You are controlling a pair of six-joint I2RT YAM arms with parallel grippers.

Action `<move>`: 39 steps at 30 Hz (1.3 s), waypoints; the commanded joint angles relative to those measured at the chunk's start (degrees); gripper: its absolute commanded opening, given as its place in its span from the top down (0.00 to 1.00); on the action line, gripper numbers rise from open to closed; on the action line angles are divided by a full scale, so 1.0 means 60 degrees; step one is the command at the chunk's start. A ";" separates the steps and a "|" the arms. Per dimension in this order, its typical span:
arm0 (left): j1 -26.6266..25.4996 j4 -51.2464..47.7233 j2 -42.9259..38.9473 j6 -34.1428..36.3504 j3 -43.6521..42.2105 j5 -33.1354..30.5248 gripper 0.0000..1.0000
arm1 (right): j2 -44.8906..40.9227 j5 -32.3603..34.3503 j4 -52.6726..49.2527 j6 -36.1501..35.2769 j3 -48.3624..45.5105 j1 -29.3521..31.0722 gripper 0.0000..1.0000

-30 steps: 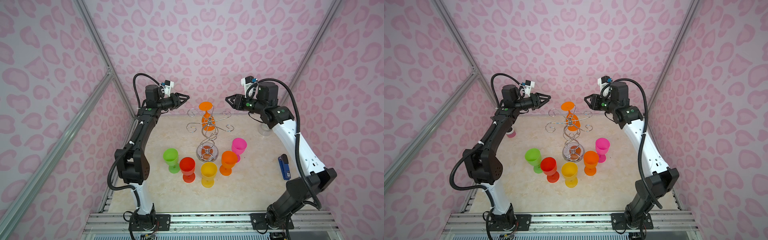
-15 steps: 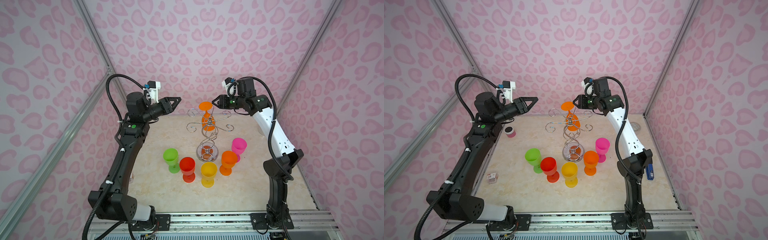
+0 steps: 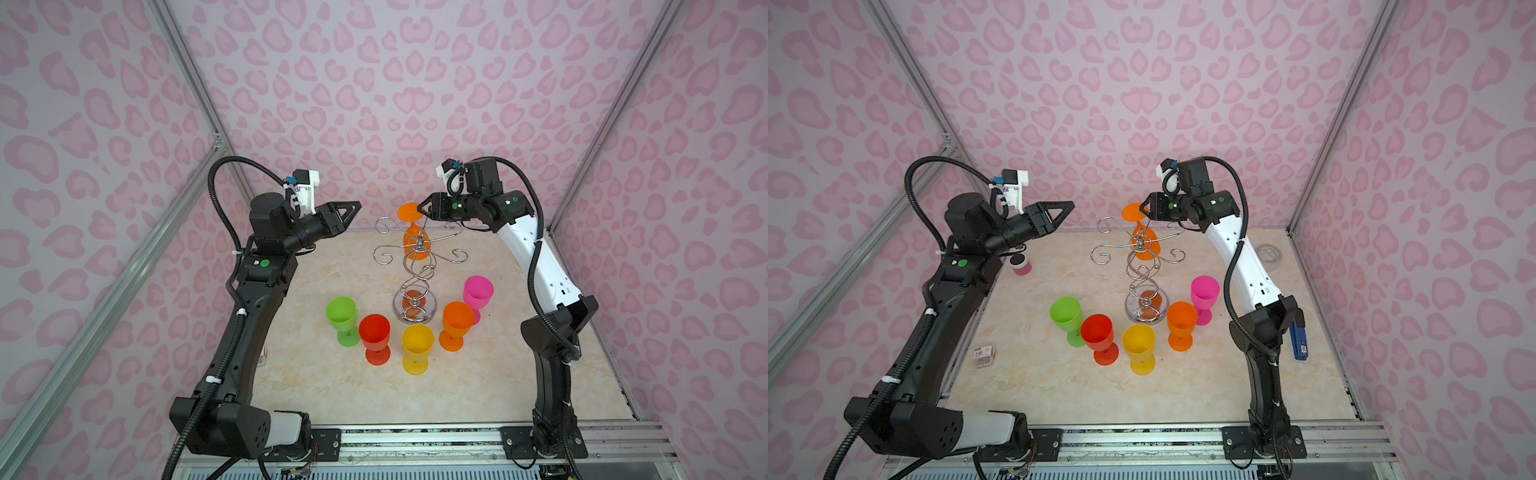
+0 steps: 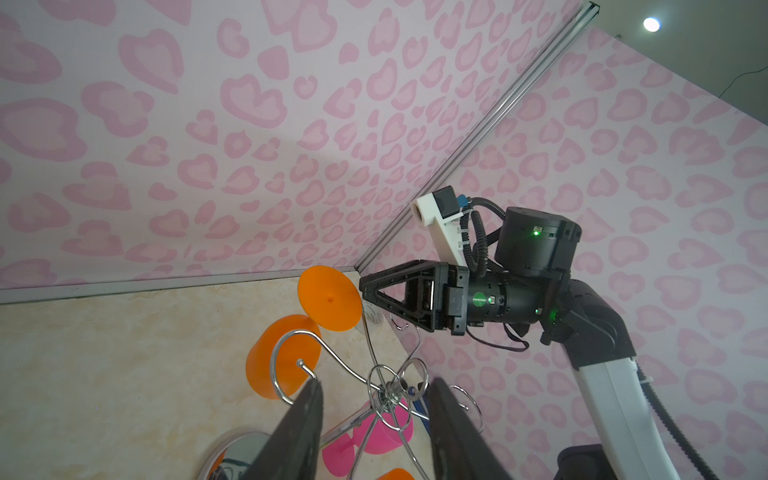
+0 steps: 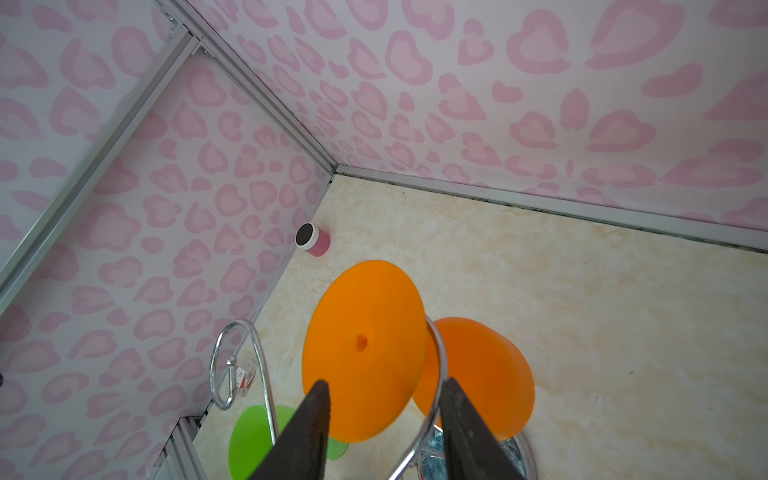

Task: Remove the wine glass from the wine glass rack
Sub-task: 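Close the right gripper on the base of the top orange glass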

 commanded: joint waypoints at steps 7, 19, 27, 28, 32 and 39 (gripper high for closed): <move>0.0011 0.0350 -0.0147 -0.0067 -0.0022 0.0138 0.56 | 0.0409 -0.0181 0.0388 0.0227 0.0338 0.0034 0.55; 0.0014 0.0384 -0.0029 -0.0153 0.0014 0.0179 0.56 | 0.0387 -0.0306 0.0444 0.0171 0.0336 0.0120 0.55; 0.0011 0.0408 -0.0040 -0.0184 -0.0001 0.0191 0.57 | 0.0416 -0.0337 0.0433 0.0156 0.0324 0.0252 0.56; 0.0011 0.0408 -0.0047 -0.0184 -0.0010 0.0179 0.57 | 0.0398 -0.0322 0.0461 0.0156 0.0318 0.0257 0.56; 0.0015 0.0407 -0.0056 -0.0184 -0.0003 0.0196 0.57 | 0.0391 -0.0302 0.0572 0.0213 0.0288 0.0282 0.57; 0.0013 0.0405 -0.0023 -0.0184 -0.0055 0.0218 0.57 | 0.0497 -0.0296 0.0576 0.0306 0.0267 0.0283 0.65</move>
